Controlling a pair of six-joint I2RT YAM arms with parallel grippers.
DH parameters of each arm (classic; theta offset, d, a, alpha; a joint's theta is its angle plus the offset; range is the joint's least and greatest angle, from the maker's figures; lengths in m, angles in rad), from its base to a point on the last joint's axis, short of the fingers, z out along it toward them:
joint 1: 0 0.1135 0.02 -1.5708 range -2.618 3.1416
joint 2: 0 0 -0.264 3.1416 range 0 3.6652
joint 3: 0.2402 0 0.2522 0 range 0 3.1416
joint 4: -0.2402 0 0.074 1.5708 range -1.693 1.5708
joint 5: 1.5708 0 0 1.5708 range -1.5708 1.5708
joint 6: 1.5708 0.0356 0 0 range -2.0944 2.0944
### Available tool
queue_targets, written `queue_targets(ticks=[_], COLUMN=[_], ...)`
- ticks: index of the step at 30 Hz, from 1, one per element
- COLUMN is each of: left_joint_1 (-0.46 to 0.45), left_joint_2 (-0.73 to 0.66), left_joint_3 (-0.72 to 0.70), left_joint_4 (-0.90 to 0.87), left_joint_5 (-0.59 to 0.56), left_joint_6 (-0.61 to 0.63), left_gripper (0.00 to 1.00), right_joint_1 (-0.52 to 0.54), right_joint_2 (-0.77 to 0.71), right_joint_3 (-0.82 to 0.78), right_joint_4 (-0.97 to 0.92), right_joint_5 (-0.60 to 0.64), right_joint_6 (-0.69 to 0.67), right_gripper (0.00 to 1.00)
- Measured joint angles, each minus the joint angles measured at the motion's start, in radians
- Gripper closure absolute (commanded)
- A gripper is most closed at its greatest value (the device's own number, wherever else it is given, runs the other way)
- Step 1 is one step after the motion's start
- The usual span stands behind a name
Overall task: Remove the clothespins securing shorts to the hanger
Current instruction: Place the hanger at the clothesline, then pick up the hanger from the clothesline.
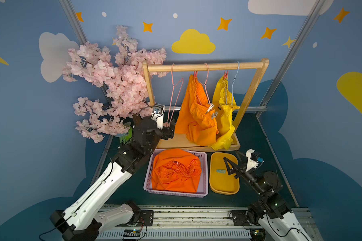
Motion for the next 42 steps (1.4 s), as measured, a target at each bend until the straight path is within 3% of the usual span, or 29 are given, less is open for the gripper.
queue_targets(ticks=[5, 10, 18, 25, 42], left_joint_1=[-0.018, -0.047, -0.168, -0.221, -0.287], left_joint_2=[-0.148, -0.152, -0.046, 0.068, 0.357], left_joint_3=[-0.156, -0.133, -0.124, -0.085, 0.076], left_joint_4=[0.161, 0.2, 0.257, 0.298, 0.38], left_joint_5=[0.093, 0.159, 0.253, 0.294, 0.222], left_joint_6=[0.072, 0.093, 0.128, 0.124, 0.04], left_gripper=[0.02, 0.02, 0.01, 0.01, 0.02], right_joint_1=[0.002, 0.002, 0.002, 0.002, 0.002], right_joint_2=[0.013, 0.037, 0.066, 0.098, 0.089], right_joint_3=[-0.006, -0.014, -0.017, -0.017, -0.017], right_joint_4=[0.042, 0.063, 0.07, 0.071, 0.065], right_joint_5=[-0.026, -0.03, -0.026, -0.011, 0.026], right_joint_6=[-0.006, -0.011, -0.019, -0.021, -0.022], right_gripper=[0.08, 0.07, 0.08, 0.08, 0.07])
